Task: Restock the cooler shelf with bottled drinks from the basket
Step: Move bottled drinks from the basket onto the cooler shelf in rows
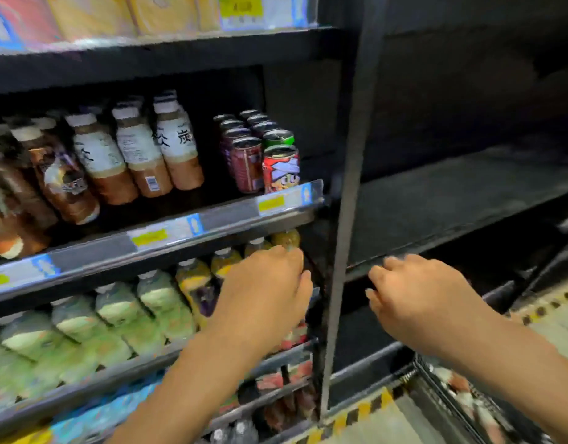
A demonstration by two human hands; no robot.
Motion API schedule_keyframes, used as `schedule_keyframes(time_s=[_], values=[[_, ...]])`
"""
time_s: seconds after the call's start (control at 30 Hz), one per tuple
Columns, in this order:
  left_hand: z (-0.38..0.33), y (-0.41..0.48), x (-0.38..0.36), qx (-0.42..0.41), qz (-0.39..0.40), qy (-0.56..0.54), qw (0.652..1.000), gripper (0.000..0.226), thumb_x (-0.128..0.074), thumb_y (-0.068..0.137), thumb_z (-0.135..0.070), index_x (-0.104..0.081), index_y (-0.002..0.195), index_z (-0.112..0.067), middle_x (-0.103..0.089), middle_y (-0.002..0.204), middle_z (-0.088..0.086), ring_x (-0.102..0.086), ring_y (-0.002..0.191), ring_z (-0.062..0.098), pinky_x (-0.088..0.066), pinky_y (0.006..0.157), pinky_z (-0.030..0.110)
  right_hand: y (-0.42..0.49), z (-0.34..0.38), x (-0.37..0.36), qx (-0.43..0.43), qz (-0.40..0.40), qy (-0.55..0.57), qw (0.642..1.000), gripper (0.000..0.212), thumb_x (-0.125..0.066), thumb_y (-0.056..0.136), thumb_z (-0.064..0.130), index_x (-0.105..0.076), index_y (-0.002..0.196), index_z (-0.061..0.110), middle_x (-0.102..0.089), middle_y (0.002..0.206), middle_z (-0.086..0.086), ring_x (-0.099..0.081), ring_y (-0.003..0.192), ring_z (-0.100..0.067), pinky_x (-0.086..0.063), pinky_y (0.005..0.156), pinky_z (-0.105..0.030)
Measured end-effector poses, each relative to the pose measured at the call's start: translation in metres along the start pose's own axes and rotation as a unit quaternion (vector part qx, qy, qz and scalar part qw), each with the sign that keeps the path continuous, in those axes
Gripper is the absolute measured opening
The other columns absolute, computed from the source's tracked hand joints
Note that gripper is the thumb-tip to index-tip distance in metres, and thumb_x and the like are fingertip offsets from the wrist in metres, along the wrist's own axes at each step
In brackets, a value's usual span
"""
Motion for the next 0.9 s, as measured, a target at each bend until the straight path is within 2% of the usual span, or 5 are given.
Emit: schedule_keyframes(time_s=[0.07,0.3,0.53,0.67,0.9], values=[[-0.044,0.013,-0.032,-0.045,0.042,0.011,0.998,0.026,-0.034,0.101,-0.043,-0.052,0.106,-0.023,-0.058,0.107,-0.002,-0.058,0.100,0.023,-0.043,0.072,0.035,-0.024,-0.043,-0.023,-0.059,0.001,-0.003,0.998,0.016,-0.058,0.079,0.029,-0.060,0.071,0.016,-0.059,0.068,-0.004,-0.061,0.062,-0.032,-0.044,0.050,-0.034],[-0.190,0.065,-0.157,-0.169,0.176,0.020,0.970,0.025,-0.032,0.103,-0.038,-0.050,0.103,-0.021,-0.059,0.103,-0.001,-0.059,0.092,0.023,-0.043,0.069,0.035,-0.112,-0.175,-0.130,-0.218,0.160,0.050,0.961,0.030,-0.039,0.097,0.041,-0.056,0.116,0.026,-0.062,0.117,0.002,-0.060,0.109,-0.025,-0.047,0.083,-0.033],[-0.361,0.127,-0.282,-0.295,0.267,0.040,0.916,0.017,-0.040,0.101,-0.026,-0.054,0.106,-0.018,-0.061,0.104,0.004,-0.062,0.095,0.027,-0.040,0.068,0.033,-0.187,-0.324,-0.231,-0.336,0.265,0.126,0.895,0.039,-0.039,0.097,0.042,-0.049,0.131,0.025,-0.061,0.127,0.003,-0.060,0.116,-0.023,-0.049,0.091,-0.034],[-0.458,0.151,-0.350,-0.369,0.296,0.043,0.880,0.005,-0.065,0.077,-0.020,-0.061,0.075,-0.018,-0.060,0.069,0.003,-0.061,0.061,0.025,-0.043,0.050,0.029,-0.218,-0.397,-0.291,-0.387,0.309,0.171,0.852,0.044,-0.042,0.097,0.039,-0.043,0.138,0.025,-0.060,0.127,0.001,-0.059,0.117,-0.024,-0.049,0.094,-0.037],[-0.542,0.180,-0.503,-0.323,0.396,0.008,0.859,0.024,-0.041,0.099,-0.027,-0.055,0.116,-0.018,-0.062,0.119,0.006,-0.059,0.110,0.028,-0.045,0.083,0.036,-0.242,-0.473,-0.418,-0.441,0.380,0.239,0.777,0.035,-0.054,0.091,0.033,-0.057,0.125,0.023,-0.063,0.122,-0.003,-0.059,0.113,-0.026,-0.047,0.091,-0.037]])
Point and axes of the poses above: each hand's wrist, its own y-axis towards the middle knuckle, its own x-axis out of the back of the hand, z = x × y, the point moved 9 cm from there along y, towards the middle knuckle
